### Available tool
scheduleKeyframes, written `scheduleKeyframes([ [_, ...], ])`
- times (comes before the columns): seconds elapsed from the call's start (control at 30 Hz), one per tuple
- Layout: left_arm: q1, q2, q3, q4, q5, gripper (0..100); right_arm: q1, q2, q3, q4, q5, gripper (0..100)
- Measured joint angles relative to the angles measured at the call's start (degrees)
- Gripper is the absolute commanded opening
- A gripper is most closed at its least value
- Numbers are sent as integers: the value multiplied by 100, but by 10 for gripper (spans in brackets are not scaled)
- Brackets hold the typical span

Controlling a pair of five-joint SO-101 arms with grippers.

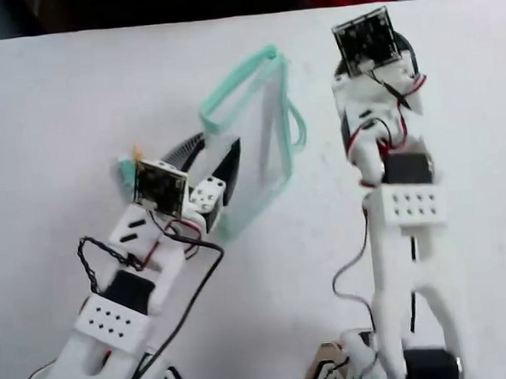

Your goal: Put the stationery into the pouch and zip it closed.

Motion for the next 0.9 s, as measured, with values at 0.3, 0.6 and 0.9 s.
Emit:
scheduleKeyframes([
  [0.3, 105, -35, 18, 0, 0, 158, -176, 2479, -677, -2558, -290, 183],
  [0.6, 105, -35, 18, 0, 0, 159, -132, 3965, -3007, -1240, -835, 183],
  [0.9, 105, -79, 0, 264, 0, 161, -316, 4695, -4914, 1310, -818, 183],
])
